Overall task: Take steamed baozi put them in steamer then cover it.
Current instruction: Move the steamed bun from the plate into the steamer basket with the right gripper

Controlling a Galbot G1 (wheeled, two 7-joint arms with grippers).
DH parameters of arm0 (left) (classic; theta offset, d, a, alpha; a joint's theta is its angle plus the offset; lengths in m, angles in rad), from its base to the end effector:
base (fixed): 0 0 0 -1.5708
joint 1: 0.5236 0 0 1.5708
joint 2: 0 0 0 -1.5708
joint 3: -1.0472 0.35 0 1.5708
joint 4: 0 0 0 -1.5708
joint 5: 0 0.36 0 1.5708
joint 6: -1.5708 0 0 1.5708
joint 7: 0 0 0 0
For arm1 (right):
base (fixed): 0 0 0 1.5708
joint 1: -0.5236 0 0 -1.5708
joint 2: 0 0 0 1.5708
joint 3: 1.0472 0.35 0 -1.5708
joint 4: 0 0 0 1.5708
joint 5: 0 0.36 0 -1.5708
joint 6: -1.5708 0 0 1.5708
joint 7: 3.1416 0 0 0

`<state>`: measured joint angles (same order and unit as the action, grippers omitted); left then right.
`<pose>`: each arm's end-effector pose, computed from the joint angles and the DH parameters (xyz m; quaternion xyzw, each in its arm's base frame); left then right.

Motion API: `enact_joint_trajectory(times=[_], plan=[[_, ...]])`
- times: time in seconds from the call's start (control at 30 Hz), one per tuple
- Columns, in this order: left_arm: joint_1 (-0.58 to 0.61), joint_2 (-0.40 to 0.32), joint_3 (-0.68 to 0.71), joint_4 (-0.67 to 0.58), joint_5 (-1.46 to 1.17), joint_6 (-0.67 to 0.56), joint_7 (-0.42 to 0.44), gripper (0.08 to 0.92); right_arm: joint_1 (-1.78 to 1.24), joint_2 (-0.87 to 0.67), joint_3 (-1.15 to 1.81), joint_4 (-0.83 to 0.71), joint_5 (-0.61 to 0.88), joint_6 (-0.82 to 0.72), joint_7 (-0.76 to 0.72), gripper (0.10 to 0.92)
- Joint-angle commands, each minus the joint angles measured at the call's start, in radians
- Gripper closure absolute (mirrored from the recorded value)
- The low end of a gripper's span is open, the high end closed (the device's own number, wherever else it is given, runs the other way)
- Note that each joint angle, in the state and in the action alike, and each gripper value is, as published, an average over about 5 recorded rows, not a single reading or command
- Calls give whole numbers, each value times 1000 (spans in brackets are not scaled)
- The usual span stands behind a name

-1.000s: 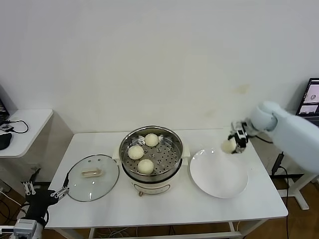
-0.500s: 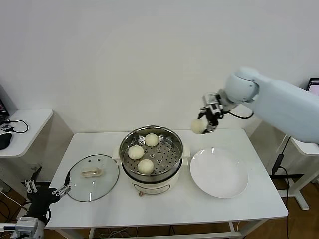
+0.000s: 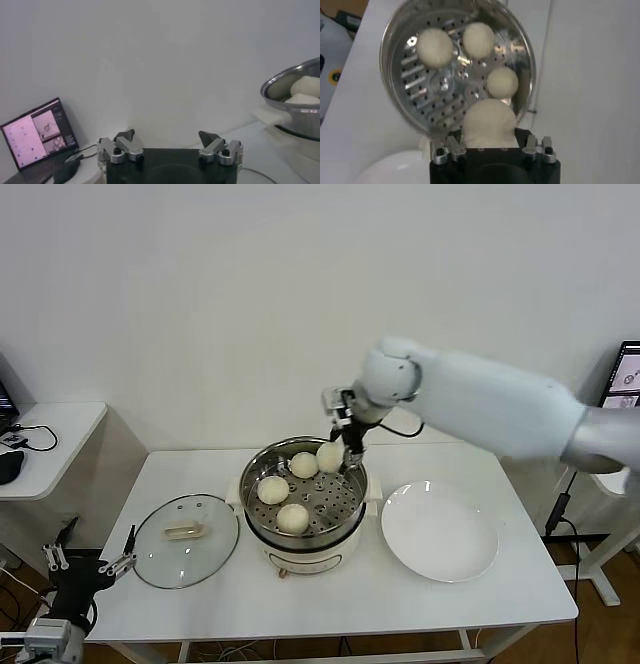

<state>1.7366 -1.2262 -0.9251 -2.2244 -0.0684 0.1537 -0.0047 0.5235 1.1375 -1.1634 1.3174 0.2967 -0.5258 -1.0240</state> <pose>0.1485 0.1494 -0.2334 0.0677 -0.9724 -0.2163 0.0557 0.5449 0.1293 -0.0405 0.5434 -0.5386 0.5745 0.2908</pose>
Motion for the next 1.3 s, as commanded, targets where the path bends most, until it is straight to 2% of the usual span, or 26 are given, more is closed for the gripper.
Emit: enact_joint_trajectory(times=[0.03, 0.73, 0.87, 1.07, 1.23, 1.3], plan=[[0, 0, -7, 0, -3, 0, 0, 177, -79, 112, -30, -68, -2, -72, 26, 355], [-6, 2, -5, 3, -3, 1, 0, 177, -149, 80, -4, -95, -64, -79, 38, 353], [-8, 0, -2, 2, -2, 1, 0, 177, -134, 62, 10, -77, -62, -77, 35, 318], [-7, 0, -3, -2, -2, 2, 1, 177, -89, -10, 39, 1, -41, -88, 44, 210], [-4, 2, -6, -6, -4, 2, 2, 177, -60, -128, 81, 141, 10, -116, 93, 203], [-4, 2, -6, -8, -7, 2, 3, 177, -69, -185, 102, 205, 41, -130, 167, 203]])
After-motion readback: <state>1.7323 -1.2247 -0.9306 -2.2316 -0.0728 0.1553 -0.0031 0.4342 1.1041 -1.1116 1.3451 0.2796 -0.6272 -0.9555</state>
